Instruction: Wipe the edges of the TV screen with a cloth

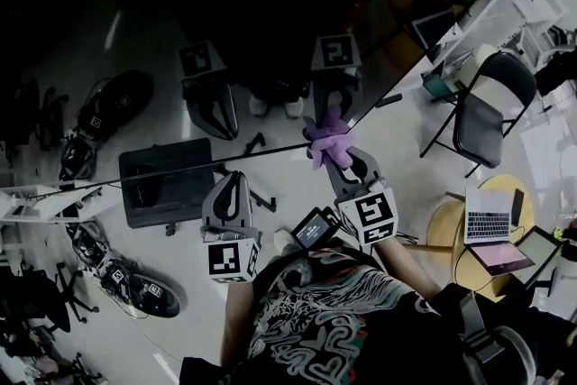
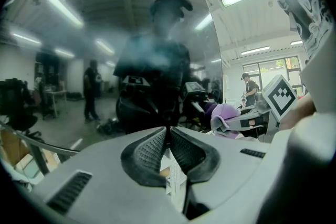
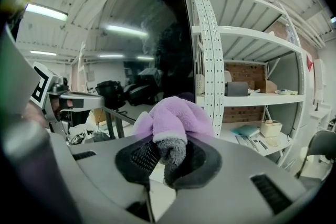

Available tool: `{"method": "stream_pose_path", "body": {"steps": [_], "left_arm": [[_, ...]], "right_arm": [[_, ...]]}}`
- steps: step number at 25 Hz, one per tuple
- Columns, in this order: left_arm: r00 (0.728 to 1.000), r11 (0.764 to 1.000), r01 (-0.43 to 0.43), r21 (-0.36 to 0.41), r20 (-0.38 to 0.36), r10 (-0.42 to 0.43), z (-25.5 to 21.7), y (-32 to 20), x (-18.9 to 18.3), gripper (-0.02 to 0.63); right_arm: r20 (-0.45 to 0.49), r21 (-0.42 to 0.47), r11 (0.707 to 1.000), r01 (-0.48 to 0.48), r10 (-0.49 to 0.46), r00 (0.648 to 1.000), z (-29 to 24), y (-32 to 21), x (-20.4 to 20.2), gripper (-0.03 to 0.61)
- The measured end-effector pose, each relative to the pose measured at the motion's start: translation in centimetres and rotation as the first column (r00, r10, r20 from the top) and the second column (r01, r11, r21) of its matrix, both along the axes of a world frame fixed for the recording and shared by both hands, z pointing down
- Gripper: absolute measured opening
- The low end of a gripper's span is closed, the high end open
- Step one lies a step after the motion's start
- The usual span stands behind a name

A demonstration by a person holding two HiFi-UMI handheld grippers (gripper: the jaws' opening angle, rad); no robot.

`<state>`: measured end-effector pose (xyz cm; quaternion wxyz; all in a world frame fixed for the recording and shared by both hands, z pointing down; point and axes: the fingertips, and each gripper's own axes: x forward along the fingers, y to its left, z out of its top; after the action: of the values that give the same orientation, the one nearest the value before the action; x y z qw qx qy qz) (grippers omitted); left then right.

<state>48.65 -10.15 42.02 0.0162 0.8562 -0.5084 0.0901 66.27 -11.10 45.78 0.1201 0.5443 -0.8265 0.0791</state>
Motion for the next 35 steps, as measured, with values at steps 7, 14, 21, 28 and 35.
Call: {"method": "stream_pose_path", "body": {"steps": [7,14,21,28,35], "left_arm": [[1.000,1.000,0.019,-0.004,0.012,-0.019,0.2,0.3,0.7,0.032],[0.996,0.997,0.077,-0.002,0.035,-0.077,0.5,0.4,0.0,0.032],[0.986,0.986,0.164,-0.010,0.031,-0.164,0.9,0.5,-2.4,0.032],[0.980,0.980,0.200,-0.019,0.027,-0.199,1.6,2.2,-2.8,0.032],[0.972,0.971,0.236,-0.023,0.020,-0.236,1.8,3.2,-4.2,0.032]], "right_arm": [[0.013,0.007,0.999,0.052,-0.052,0.999,-0.2,0.1,-0.2,0.087],[0.015,0.012,0.994,0.112,-0.112,0.994,-0.1,0.3,-0.4,0.087],[0.036,0.009,0.992,0.122,-0.123,0.992,0.0,-0.2,-1.1,0.087],[0.040,0.018,0.988,0.156,-0.157,0.987,-0.1,0.3,-3.1,0.087],[0.046,0.010,0.985,0.173,-0.173,0.984,0.0,-0.1,-4.7,0.087]]}}
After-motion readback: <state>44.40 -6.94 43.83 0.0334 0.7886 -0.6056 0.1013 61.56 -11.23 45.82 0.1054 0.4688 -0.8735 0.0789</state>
